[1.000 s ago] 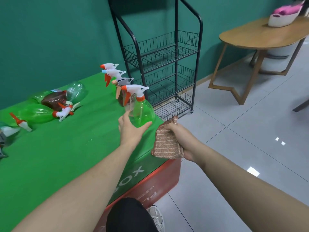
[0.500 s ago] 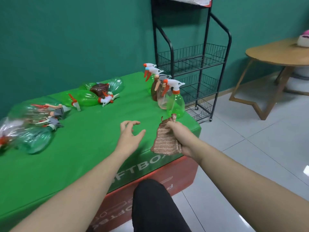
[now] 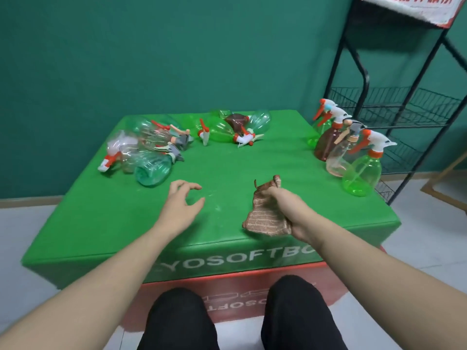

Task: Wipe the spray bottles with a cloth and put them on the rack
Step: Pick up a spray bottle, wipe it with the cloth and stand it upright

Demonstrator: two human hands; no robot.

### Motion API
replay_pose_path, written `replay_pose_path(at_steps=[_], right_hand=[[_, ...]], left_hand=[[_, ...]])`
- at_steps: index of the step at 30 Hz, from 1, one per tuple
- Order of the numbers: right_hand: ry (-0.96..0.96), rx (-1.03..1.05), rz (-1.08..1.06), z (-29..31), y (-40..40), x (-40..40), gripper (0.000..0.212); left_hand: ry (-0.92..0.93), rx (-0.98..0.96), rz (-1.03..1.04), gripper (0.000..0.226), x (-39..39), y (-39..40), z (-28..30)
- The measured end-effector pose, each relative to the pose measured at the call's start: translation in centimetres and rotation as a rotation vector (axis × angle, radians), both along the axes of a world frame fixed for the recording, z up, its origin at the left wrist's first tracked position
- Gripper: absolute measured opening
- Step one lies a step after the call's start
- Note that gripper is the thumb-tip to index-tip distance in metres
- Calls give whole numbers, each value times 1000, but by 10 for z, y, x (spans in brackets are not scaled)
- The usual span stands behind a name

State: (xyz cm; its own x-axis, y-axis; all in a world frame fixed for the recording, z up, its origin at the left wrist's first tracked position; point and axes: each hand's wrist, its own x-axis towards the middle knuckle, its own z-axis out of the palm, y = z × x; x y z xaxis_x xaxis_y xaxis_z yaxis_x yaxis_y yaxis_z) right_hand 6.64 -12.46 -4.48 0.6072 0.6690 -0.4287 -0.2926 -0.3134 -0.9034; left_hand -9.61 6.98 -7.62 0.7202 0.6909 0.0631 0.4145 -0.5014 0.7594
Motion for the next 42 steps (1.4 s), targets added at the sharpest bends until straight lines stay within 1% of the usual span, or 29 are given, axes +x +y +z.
replay_pose_path(at_steps=[5,11,14,17,19,22,26,30,32,36,40,42], right_hand=[[-77,-43,40,-12,48,14,25],[-93,-42,48,-22,102,35,27],[-97,-39,37,-27,126,40,28],[-115,-46,45,-32,145,45,29],[-137,-53,50,-35,154,47,30],[-161,-65,48,-39,163,50,33],[-154,-66,29,-40,167,52,34],[-127,-58,-17,-40,161,51,37],[-127,-59,-15,-39,155,49,33],[-166,-62,-7,-33,137,42,24],[-151,-52,17,-28,112,33,23],[-112,-30,3,-26,98,28,17]], left_hand=[[59,111,50,40,-10,55,-7],[234,463,46,48,9,112,7],[362,614,41,61,26,136,17],[529,704,39,78,43,158,21],[614,709,37,84,50,169,21],[708,685,47,86,60,178,17],[777,696,71,87,67,184,12],[838,683,65,79,70,178,14],[837,650,59,75,67,174,18],[805,595,31,77,56,159,22],[740,538,8,94,39,136,21],[707,498,4,98,29,121,23]])
